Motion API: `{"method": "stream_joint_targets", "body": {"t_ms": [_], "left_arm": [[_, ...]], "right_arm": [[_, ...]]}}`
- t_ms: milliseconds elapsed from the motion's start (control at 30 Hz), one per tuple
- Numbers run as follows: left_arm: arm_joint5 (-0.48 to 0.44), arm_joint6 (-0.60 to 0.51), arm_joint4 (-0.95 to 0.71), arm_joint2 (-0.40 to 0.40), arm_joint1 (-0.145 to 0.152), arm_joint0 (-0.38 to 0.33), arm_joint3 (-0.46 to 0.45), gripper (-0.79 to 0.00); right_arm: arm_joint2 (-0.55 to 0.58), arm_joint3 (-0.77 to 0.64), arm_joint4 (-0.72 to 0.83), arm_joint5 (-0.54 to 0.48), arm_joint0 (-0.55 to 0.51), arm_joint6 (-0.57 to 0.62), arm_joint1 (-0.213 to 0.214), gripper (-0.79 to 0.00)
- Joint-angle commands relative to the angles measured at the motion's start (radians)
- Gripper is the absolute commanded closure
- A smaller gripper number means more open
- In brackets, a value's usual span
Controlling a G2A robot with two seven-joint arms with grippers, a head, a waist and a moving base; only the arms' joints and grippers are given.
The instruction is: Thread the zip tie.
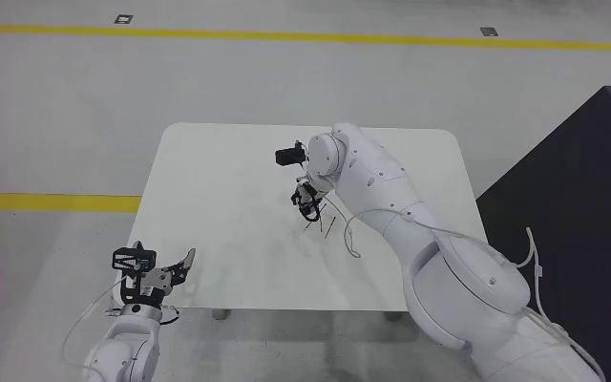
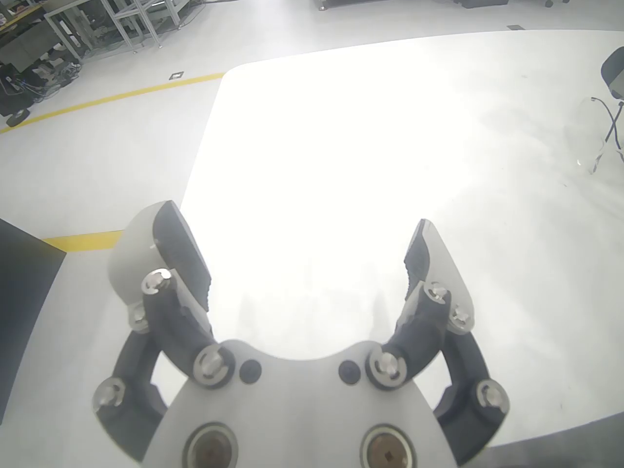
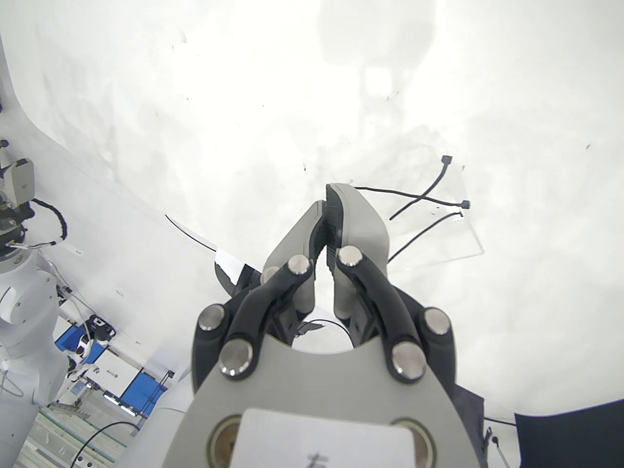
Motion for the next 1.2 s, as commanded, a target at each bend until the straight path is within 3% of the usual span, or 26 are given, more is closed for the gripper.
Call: {"method": "stream_joint_targets", "body": {"t_ms": [0,300,467,633,900,1167], "left_arm": [[0.000,0.000,0.000,0.000,0.000,0.000,0.000,-0.785],[0.000,0.000,0.000,0.000,0.000,0.000,0.000,-0.785],[0.000,0.000,0.000,0.000,0.000,0.000,0.000,-0.785],[0.000,0.000,0.000,0.000,0.000,0.000,0.000,-0.785],[0.000,0.000,0.000,0.000,0.000,0.000,0.000,-0.785],[0.000,0.000,0.000,0.000,0.000,0.000,0.000,-0.785]], "right_arm": [[0.000,0.000,0.000,0.000,0.000,0.000,0.000,0.000],[-0.009,-0.015,-0.023,0.018,-0.013,-0.019,-0.001,0.000],[-0.059,-0.104,-0.150,0.230,-0.023,-0.008,-0.014,0.000],[-0.075,-0.160,-0.206,0.336,-0.042,0.011,-0.018,0.000],[-0.139,-0.211,-0.379,0.595,-0.087,0.022,-0.032,0.000],[-0.139,-0.227,-0.428,0.595,-0.109,0.057,-0.030,0.000]]}}
